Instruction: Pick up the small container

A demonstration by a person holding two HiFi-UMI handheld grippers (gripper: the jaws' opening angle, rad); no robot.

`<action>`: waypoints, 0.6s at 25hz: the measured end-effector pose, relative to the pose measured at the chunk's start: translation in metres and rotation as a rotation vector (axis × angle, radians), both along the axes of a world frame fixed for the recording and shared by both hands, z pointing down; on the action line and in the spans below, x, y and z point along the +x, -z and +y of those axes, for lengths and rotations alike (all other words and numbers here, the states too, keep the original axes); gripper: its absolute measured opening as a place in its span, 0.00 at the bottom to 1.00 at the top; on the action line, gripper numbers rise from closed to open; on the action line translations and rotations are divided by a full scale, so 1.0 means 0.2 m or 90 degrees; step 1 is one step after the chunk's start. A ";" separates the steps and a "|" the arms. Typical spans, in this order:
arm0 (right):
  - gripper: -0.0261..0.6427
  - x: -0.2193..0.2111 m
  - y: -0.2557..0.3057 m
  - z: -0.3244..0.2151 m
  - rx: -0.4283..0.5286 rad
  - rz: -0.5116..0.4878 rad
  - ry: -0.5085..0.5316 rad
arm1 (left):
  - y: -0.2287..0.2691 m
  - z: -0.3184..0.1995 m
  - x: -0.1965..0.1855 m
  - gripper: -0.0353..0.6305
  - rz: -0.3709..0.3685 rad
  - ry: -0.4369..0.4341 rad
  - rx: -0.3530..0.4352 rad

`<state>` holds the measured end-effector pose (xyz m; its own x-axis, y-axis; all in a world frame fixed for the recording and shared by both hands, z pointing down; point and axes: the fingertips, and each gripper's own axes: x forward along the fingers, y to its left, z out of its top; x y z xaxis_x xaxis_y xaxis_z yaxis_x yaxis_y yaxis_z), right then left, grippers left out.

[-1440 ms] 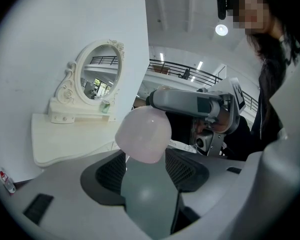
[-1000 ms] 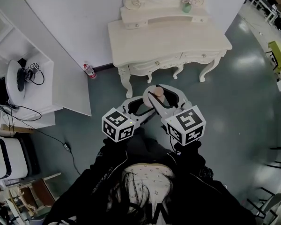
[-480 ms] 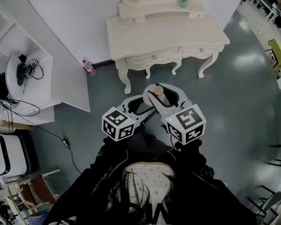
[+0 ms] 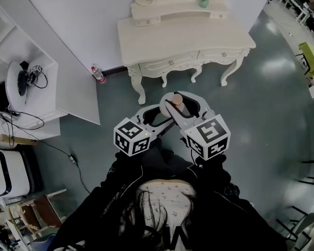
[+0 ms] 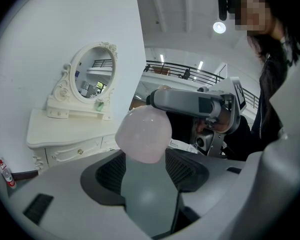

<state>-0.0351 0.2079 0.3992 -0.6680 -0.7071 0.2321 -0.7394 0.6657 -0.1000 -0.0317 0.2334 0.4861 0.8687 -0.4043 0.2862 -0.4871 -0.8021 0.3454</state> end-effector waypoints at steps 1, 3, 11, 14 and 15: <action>0.26 0.00 0.00 0.00 0.000 0.000 0.000 | 0.00 0.00 0.00 0.40 0.000 0.000 0.000; 0.26 0.01 0.00 -0.01 0.000 -0.001 0.000 | 0.00 -0.01 0.01 0.40 0.000 0.000 0.001; 0.26 0.01 0.01 -0.01 0.003 -0.001 0.006 | 0.01 -0.01 0.01 0.40 -0.003 0.002 0.004; 0.26 0.02 0.01 -0.03 0.006 0.000 0.009 | 0.01 -0.03 0.02 0.40 -0.002 0.004 0.009; 0.26 0.03 0.02 -0.04 0.008 0.001 0.010 | 0.02 -0.04 0.03 0.40 -0.002 0.004 0.011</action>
